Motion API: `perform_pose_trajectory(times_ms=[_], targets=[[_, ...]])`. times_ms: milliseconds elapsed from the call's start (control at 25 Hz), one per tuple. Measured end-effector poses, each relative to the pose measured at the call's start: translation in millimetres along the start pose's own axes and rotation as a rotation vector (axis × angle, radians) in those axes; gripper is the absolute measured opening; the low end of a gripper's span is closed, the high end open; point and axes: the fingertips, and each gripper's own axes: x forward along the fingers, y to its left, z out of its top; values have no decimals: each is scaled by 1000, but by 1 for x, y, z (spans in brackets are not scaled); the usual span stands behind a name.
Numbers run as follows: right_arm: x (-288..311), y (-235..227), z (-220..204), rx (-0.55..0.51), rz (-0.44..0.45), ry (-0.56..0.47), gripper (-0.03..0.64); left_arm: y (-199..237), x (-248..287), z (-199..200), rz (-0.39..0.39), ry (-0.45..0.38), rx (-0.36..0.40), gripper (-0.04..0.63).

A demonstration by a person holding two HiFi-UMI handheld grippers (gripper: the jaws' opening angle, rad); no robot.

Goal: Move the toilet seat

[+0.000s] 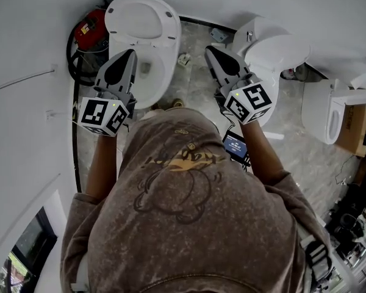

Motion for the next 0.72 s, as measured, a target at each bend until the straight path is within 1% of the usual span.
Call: perform_pose_trajectory(times_ms=[120,320,480,720], targets=[[-4,-3,-8,-10,-10,-4,-2,-5,0,-8,-3,-15,15,9],[-7,-9,-20,0,-61,-11,-2,-12,4,-27,-11,1,-5,9],[-7,-8,-28,-23,-91,-7,-3,-11,4,-32,-3,1,4,9],[-1,-4,-35,-22,-117,-12,-2,-1,1,-35,31,-1,16,9]])
